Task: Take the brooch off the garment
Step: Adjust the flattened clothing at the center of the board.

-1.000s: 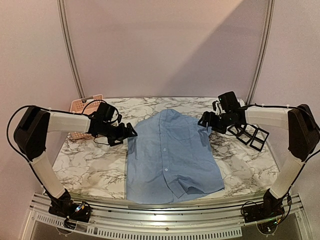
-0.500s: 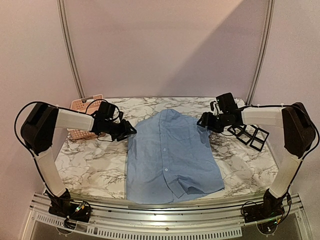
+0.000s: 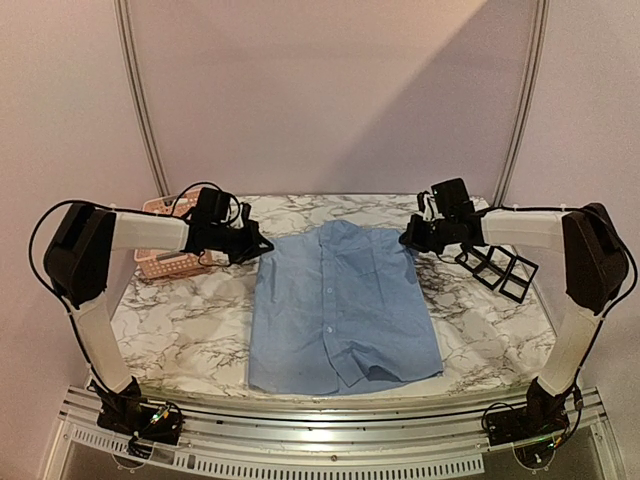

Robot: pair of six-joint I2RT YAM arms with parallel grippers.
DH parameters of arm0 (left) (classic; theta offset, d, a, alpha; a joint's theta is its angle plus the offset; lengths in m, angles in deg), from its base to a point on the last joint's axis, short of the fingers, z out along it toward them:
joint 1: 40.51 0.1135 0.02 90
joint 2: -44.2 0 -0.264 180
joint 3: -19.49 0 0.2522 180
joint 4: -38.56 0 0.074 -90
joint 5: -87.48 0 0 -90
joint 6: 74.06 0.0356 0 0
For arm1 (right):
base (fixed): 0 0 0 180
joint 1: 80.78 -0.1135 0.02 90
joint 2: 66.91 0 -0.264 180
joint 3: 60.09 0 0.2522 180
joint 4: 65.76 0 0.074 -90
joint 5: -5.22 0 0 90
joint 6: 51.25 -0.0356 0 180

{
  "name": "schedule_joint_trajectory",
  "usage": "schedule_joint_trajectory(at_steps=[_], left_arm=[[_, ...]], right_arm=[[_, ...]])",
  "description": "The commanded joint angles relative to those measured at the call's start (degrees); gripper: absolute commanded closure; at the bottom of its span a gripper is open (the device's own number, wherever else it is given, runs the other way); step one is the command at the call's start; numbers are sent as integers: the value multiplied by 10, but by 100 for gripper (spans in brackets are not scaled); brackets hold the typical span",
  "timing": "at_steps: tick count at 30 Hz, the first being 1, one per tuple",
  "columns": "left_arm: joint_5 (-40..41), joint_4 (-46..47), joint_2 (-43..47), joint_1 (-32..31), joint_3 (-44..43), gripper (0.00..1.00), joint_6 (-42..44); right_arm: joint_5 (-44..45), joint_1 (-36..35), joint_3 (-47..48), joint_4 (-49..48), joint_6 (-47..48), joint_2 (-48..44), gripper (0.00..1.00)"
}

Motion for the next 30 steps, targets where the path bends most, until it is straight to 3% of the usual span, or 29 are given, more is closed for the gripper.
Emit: schedule_joint_trajectory(at_steps=[1, 7, 14, 19, 30], left_arm=[[-23, -25, 41, 19, -64, 100, 31], [-52, -93, 147, 25, -59, 100, 32], [-63, -275, 278, 0, 74, 100, 81], [-26, -405, 296, -49, 125, 100, 131], [-79, -429, 260, -127, 188, 96, 140]], right_arm=[[18, 1, 53, 22, 37, -20, 100], [29, 1, 55, 117, 64, -117, 100], [47, 1, -44, 308, 18, -219, 100], [38, 1, -111, 376, -27, -236, 100], [-6, -1, -175, 400, -49, -206, 100]])
